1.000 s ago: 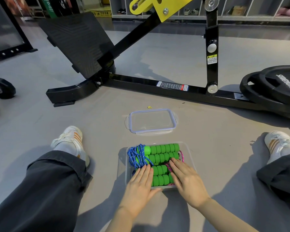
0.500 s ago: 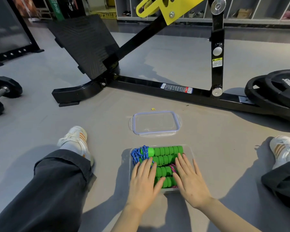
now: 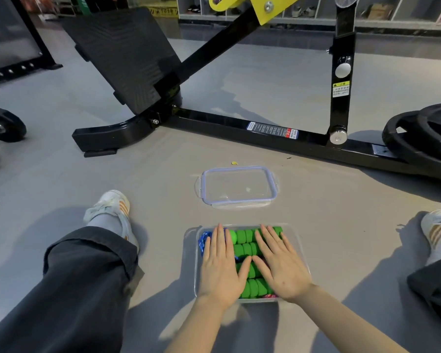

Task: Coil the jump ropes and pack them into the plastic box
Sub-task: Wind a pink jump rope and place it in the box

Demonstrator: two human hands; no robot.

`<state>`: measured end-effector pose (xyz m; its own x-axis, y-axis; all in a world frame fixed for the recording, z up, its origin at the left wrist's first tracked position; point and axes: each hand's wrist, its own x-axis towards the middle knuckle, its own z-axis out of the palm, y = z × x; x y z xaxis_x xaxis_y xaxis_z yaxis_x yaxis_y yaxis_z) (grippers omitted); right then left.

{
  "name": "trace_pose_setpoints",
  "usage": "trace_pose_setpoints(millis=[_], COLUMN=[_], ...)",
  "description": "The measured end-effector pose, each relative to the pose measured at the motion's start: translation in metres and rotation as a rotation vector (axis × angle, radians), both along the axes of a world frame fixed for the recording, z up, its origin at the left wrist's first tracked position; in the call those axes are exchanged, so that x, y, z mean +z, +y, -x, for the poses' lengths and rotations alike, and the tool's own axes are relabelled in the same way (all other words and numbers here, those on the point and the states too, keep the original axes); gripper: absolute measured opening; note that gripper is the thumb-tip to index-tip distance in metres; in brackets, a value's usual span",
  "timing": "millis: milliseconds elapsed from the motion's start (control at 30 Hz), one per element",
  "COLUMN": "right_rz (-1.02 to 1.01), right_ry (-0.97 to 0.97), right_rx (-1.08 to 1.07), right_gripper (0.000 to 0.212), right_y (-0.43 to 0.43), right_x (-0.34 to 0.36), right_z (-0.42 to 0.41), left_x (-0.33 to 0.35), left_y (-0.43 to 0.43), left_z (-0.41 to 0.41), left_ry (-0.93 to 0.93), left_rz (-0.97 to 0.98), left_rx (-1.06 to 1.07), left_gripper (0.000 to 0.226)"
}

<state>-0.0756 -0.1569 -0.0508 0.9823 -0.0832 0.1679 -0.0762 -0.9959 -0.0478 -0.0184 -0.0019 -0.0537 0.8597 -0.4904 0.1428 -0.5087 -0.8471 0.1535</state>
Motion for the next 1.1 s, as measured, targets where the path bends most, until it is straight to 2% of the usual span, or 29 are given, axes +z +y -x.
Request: trace_pose_setpoints(millis=[167, 400, 600, 667, 867, 933, 1067, 1100], right_rz=[0.009, -0.03, -0.018, -0.021, -0.094, -0.115, -0.185, -0.201], right_ry=[0.021, -0.002, 0.066, 0.091, 0.098, 0.125, 0.141, 0.132], right_rx=[-0.021, 0.011, -0.011, -0.018, -0.032, -0.021, 0.011, -0.004], right_gripper=[0.065, 0.061, 0.063, 0.063, 0.065, 0.07, 0.105, 0.108], right_y=[0.0, -0.008, -0.005, -0.002, -0.003, -0.002, -0.009, -0.013], right_x=[0.0, -0.001, -0.002, -0.002, -0.006, -0.003, 0.011, 0.018], right_z=[0.0, -0.007, -0.007, -0.005, -0.003, -0.003, -0.006, -0.011], left_x=[-0.003, -0.005, -0.001, 0.003, 0.002, 0.0, 0.013, 0.02], left_y=[0.002, -0.003, -0.002, -0.002, 0.0, 0.001, -0.003, -0.005], left_z=[0.004, -0.005, -0.006, -0.004, -0.005, -0.004, -0.011, -0.018], left_ry=[-0.051, -0.011, -0.006, 0.052, 0.093, 0.101, 0.075, 0.043], left_rz=[0.027, 0.008, -0.022, -0.033, -0.068, -0.065, -0.01, 0.01], left_rx=[0.006, 0.001, -0.042, -0.04, -0.043, -0.036, -0.076, -0.087], left_gripper=[0.069, 0.064, 0.067, 0.074, 0.08, 0.08, 0.075, 0.073])
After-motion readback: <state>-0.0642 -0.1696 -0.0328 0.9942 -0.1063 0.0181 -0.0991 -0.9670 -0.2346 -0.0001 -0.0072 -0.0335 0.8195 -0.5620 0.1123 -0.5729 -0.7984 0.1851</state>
